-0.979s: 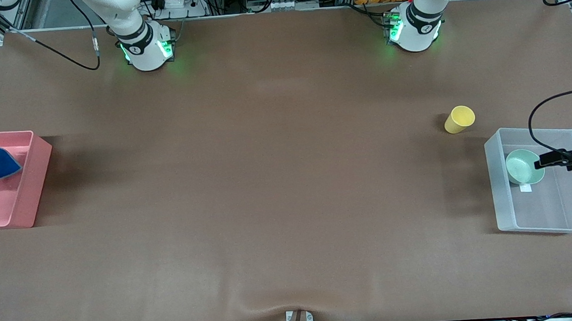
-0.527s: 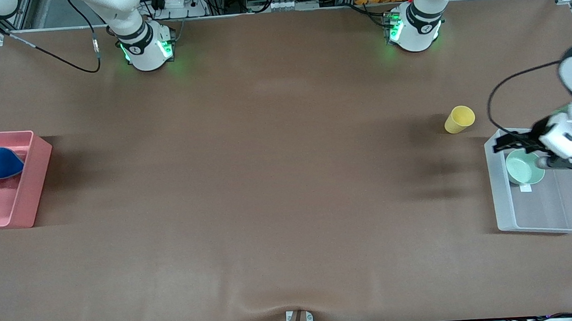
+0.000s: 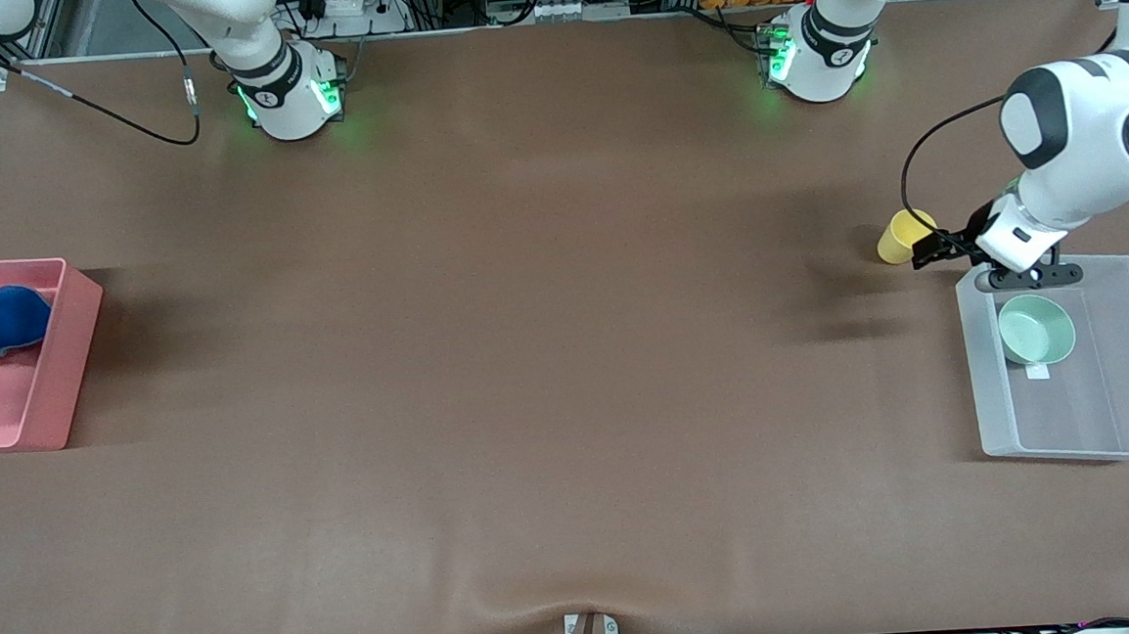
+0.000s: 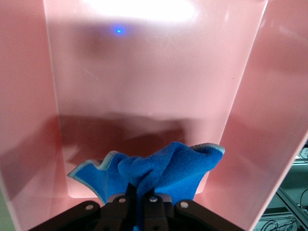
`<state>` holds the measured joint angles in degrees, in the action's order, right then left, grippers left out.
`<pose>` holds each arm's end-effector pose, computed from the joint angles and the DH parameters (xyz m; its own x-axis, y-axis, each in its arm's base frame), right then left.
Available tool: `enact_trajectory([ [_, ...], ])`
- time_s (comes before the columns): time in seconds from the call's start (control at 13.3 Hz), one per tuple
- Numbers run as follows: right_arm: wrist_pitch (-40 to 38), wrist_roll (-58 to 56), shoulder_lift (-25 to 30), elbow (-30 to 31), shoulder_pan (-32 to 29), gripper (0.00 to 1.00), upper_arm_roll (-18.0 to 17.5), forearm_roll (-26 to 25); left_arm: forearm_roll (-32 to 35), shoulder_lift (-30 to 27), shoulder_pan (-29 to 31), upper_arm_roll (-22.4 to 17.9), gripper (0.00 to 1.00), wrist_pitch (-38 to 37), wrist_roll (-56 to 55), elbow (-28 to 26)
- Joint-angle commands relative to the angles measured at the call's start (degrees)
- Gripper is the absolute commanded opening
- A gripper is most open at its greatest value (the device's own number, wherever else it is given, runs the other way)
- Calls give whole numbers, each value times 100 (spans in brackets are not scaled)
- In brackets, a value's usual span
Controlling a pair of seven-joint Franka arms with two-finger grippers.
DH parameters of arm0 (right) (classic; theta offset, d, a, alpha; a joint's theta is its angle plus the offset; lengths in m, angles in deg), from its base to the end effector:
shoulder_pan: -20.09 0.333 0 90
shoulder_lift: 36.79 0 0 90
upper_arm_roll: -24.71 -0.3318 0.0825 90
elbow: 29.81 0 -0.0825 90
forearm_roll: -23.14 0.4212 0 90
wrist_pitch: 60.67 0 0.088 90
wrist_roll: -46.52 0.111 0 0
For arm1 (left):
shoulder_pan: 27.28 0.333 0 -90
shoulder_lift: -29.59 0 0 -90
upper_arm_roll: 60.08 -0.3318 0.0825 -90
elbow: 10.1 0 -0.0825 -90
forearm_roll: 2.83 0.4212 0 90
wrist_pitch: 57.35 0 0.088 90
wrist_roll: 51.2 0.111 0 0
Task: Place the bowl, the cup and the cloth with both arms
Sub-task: 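Release the bowl in the clear bin and reach the left gripper to the cup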
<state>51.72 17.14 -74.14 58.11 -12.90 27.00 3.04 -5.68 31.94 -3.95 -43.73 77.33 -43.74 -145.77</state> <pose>0.5780 -0.4333 0.2473 0.9312 0.0421 -0.3619 0.1006 -0.9844 0.1443 0.5169 0.0620 0.2882 0.9983 0.0261 -0.0513 0.0288 -0.9982 0.0519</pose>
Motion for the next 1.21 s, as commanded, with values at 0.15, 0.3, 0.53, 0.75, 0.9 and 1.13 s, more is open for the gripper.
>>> enact_trajectory([
  [0.15,38,-138,-220,-55,-181,0,-106,181,-85,-358,102,0,100,639,-68,-838],
  [0.3,169,-173,-290,-55,-216,0,-97,279,-59,-367,190,0,100,648,-16,-900],
  [0.53,363,-243,-413,-55,-287,0,-97,279,196,-315,374,17,100,762,2,-944],
  [0.75,618,-323,-545,-55,-383,0,-106,279,205,-323,374,9,100,858,2,-1119],
  [0.9,636,-332,-581,-55,-392,0,-106,279,292,-402,383,0,100,902,11,-1286],
  [1.13,784,-340,-633,-55,-401,0,-106,288,416,-315,541,9,97,1147,11,-1383],
])
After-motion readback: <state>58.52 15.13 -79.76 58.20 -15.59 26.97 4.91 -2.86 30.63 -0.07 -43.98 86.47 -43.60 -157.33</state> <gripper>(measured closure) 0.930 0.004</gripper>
